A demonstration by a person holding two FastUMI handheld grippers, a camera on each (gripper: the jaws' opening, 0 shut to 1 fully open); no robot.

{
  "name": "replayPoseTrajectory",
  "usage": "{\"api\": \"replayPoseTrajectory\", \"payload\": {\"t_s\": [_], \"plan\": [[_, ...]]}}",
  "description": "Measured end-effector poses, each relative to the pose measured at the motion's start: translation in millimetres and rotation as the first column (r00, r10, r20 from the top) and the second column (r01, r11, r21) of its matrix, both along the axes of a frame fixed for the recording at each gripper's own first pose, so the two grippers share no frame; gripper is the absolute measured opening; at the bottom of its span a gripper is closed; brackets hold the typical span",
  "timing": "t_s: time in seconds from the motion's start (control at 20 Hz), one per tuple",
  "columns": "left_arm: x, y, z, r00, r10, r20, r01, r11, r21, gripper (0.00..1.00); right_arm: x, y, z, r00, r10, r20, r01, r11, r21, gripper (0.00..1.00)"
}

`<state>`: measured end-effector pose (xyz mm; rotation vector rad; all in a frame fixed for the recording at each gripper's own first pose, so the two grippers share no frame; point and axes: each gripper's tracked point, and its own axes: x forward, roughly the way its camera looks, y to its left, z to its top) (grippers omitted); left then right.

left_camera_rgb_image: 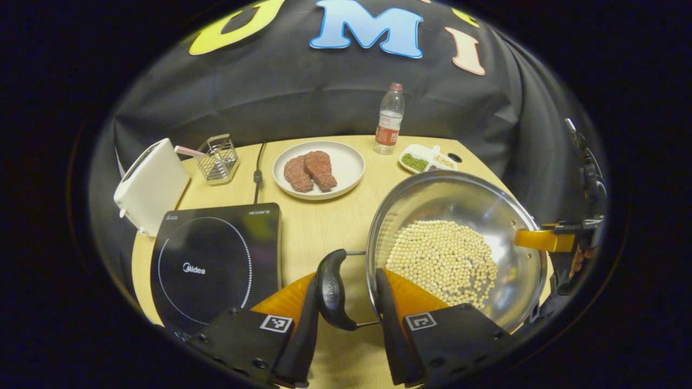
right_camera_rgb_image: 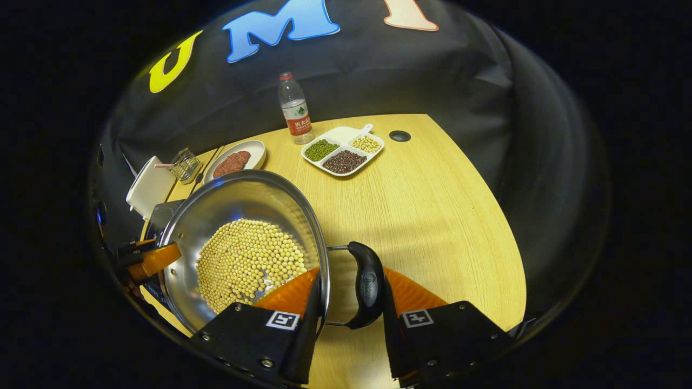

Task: First push the handle of the pot to place it horizontally, then grasp the pot with both hands and set it on the induction cooktop.

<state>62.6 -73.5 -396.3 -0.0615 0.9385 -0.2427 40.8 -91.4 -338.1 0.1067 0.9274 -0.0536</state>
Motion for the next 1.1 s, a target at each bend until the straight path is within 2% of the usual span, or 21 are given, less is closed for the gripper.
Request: {"api": "replayPoseTrajectory", "payload": {"t_s": [0.05, 0.15, 0.25, 0.3, 0.45, 0.5, 0.55, 0.65, 0.7, 0.75, 0.8, 1.05, 1.1], "plan": [[-1.9, 3.4, 5.5, 1.000, 0.003, 0.000, -0.003, 1.000, -0.004, 0.58, -2.7, 3.7, 5.6, 1.000, 0.000, 0.002, 0.000, 1.000, -0.002, 0.55], [-5.3, 15.3, 19.3, 1.000, 0.008, 0.012, -0.007, 1.000, -0.005, 0.61, -8.5, 13.5, 14.2, 1.000, -0.001, 0.004, 0.001, 1.000, 0.002, 0.54], [-7.0, 27.1, 31.3, 1.000, 0.010, 0.022, -0.010, 1.000, 0.000, 0.58, -10.3, 24.1, 23.9, 1.000, -0.001, 0.019, 0.001, 1.000, 0.005, 0.54], [-6.6, 33.1, 35.7, 1.000, 0.011, 0.025, -0.011, 1.000, 0.001, 0.61, -10.3, 30.0, 26.5, 1.000, 0.002, 0.023, -0.002, 1.000, 0.000, 0.54], [-5.6, 52.9, 48.2, 0.999, 0.018, 0.032, -0.018, 1.000, -0.007, 0.61, -10.1, 48.2, 40.3, 0.999, 0.007, 0.043, -0.007, 1.000, -0.009, 0.54], [-6.1, 60.0, 50.8, 0.999, 0.015, 0.033, -0.014, 1.000, -0.006, 0.58, -11.4, 54.0, 45.1, 0.999, 0.005, 0.046, -0.005, 1.000, -0.008, 0.54], [-5.5, 67.2, 53.2, 0.999, 0.013, 0.038, -0.012, 1.000, -0.007, 0.61, -12.0, 60.1, 48.5, 0.999, 0.004, 0.046, -0.003, 1.000, -0.008, 0.54], [-5.1, 80.4, 57.5, 0.999, 0.012, 0.045, -0.011, 1.000, -0.009, 0.58, -14.5, 72.8, 50.9, 0.999, -0.001, 0.046, 0.001, 1.000, -0.002, 0.54], [-5.2, 87.4, 58.7, 0.999, 0.012, 0.047, -0.011, 1.000, -0.012, 0.64, -15.5, 78.7, 52.5, 0.999, -0.003, 0.047, 0.003, 1.000, 0.002, 0.54], [-7.4, 96.6, 60.4, 0.999, 0.014, 0.046, -0.013, 1.000, -0.016, 0.64, -15.6, 86.3, 53.8, 0.999, -0.005, 0.046, 0.005, 1.000, 0.003, 0.54], [-8.0, 104.8, 61.7, 0.999, 0.015, 0.047, -0.014, 1.000, -0.016, 0.58, -13.8, 92.8, 52.8, 0.999, -0.004, 0.045, 0.004, 1.000, 0.003, 0.54], [-10.1, 144.4, 59.7, 0.999, 0.021, 0.047, -0.020, 1.000, -0.015, 0.58, -11.7, 127.6, 51.1, 0.999, 0.001, 0.035, -0.001, 1.000, 0.006, 0.54], [-9.1, 150.8, 58.8, 0.999, 0.022, 0.046, -0.021, 1.000, -0.015, 0.58, -11.2, 134.3, 50.5, 0.999, 0.003, 0.035, -0.003, 1.000, 0.005, 0.49]]}}
